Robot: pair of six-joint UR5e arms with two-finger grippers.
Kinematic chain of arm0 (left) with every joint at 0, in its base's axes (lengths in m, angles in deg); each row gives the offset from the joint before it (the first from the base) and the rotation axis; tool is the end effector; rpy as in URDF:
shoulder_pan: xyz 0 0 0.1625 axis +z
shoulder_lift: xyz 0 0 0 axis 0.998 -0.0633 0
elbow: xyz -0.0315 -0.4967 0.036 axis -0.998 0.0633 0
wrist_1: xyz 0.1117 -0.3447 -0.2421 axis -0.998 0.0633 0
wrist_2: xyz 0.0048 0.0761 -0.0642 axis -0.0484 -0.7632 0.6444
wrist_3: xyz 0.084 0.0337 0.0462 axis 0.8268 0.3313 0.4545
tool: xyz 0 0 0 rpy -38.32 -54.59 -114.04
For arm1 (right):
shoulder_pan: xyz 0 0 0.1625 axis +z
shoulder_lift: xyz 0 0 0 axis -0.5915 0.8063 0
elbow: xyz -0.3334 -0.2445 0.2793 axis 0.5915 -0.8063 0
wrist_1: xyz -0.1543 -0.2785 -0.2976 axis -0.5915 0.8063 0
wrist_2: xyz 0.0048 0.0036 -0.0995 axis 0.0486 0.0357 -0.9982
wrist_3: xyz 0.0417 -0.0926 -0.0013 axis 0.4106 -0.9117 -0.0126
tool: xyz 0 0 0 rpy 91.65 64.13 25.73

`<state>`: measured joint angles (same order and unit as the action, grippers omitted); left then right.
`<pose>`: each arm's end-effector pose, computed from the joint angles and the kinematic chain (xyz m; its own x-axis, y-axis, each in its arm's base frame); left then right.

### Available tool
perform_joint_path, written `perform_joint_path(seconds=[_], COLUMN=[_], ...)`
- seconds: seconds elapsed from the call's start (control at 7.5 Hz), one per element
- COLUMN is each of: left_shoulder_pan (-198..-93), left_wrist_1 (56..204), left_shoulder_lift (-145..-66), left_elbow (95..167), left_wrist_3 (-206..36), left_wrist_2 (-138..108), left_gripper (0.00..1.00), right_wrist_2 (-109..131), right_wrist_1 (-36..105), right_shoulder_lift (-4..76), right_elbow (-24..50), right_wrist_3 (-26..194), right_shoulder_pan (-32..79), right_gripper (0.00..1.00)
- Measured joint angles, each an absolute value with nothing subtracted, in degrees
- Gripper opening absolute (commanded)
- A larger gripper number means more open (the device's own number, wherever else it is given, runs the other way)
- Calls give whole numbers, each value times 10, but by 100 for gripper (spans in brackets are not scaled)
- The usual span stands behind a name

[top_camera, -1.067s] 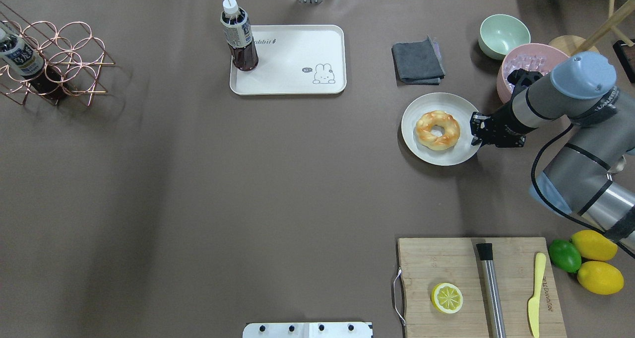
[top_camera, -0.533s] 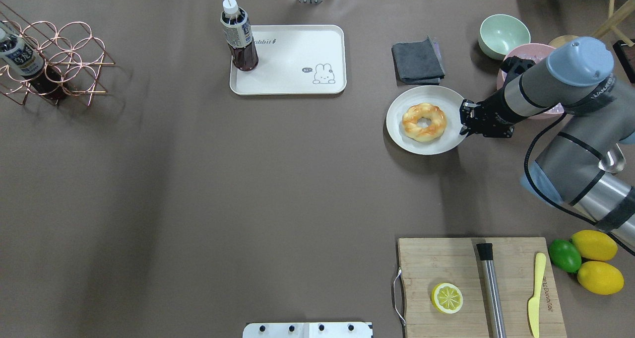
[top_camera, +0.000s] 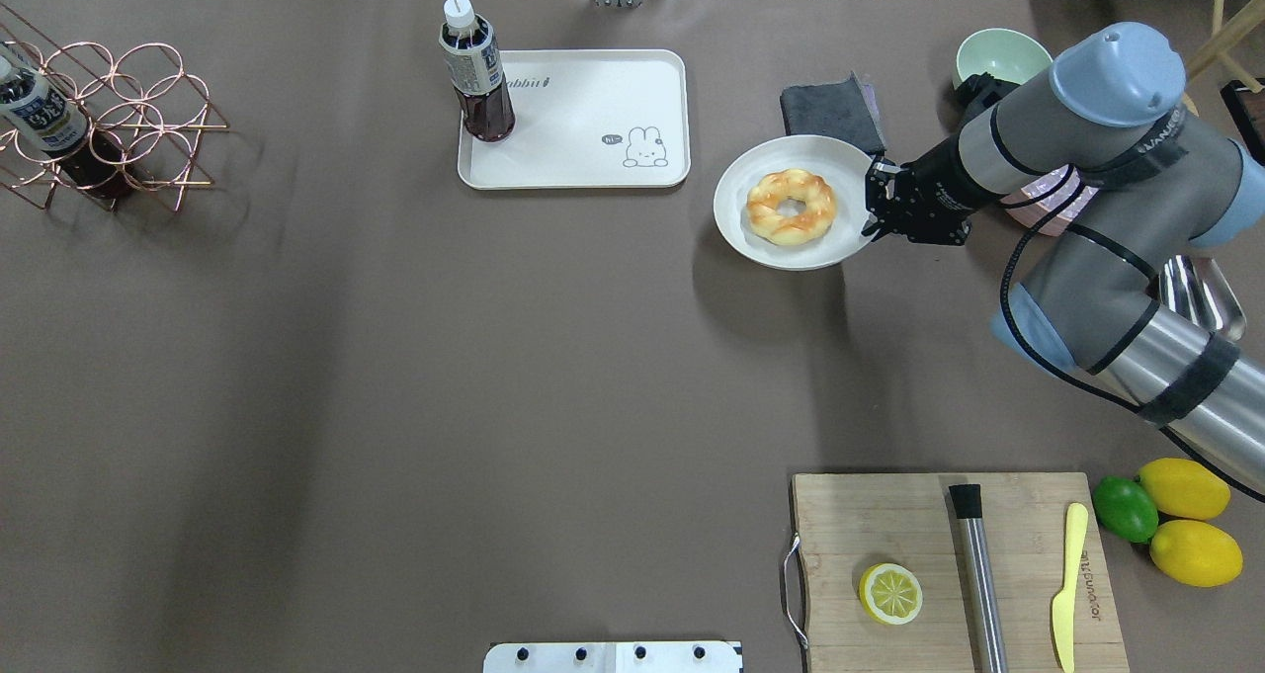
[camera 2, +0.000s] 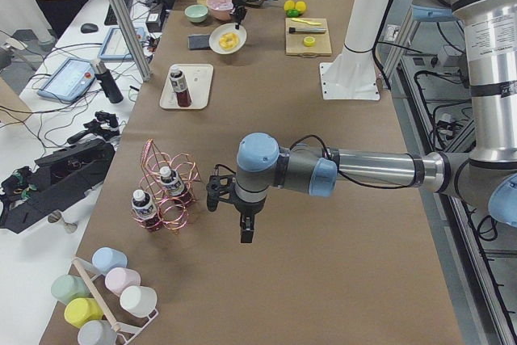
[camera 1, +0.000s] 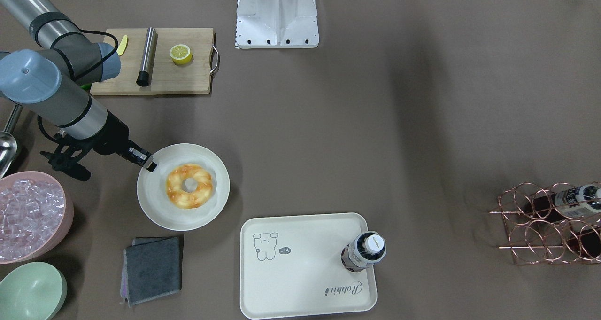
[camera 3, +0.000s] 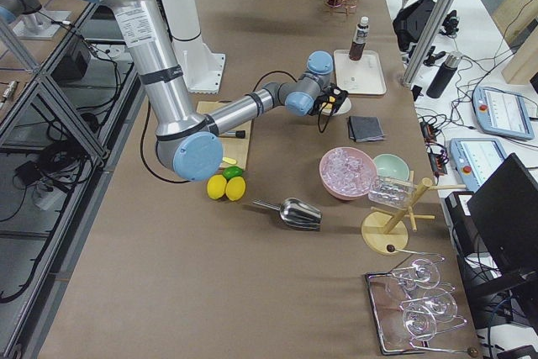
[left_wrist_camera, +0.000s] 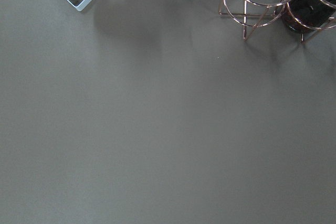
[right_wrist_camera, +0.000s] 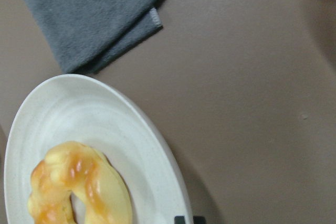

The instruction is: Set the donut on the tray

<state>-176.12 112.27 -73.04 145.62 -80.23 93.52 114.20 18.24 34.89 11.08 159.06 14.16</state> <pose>-0.0661 -0.4167 0.6849 0.7545 -0.0476 -0.6546 0.1301 0.9884 0.0781 -0.3834 -0.5786 0.4457 0.3885 0.5040 0.7714 -0.3378 0.8568 -0.3896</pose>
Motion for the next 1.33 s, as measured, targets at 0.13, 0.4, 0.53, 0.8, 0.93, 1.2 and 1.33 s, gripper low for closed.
perform_joint_path(seconds=[0.13,0.4,0.53,0.8,0.93,1.2,1.33], left_shoulder_pan=[-1762,-1763,-1763,-1764,-1764,-1765,-1767], left_wrist_1=[1123,1123,1123,1122,1122,1122,1122], left_shoulder_lift=[-730,-728,-727,-728,-728,-727,-727], left_elbow=[1456,1456,1456,1454,1454,1454,1454], left_wrist_3=[-802,-802,-802,-803,-803,-803,-802], left_wrist_2=[935,935,935,935,935,935,935], left_gripper=[98,98,98,98,98,98,98], right_wrist_2=[1143,1142,1140,1128,1114,1084,1063], right_wrist_1=[182,181,181,180,179,179,178], right_shoulder_lift=[324,236,192,121,91,50,31], right_elbow=[99,30,-11,-80,-109,-150,-172], right_wrist_3=[1611,1652,1665,1681,1688,1712,1733], right_shoulder_pan=[142,139,135,122,112,94,85], right_gripper=[0,0,0,0,0,0,0])
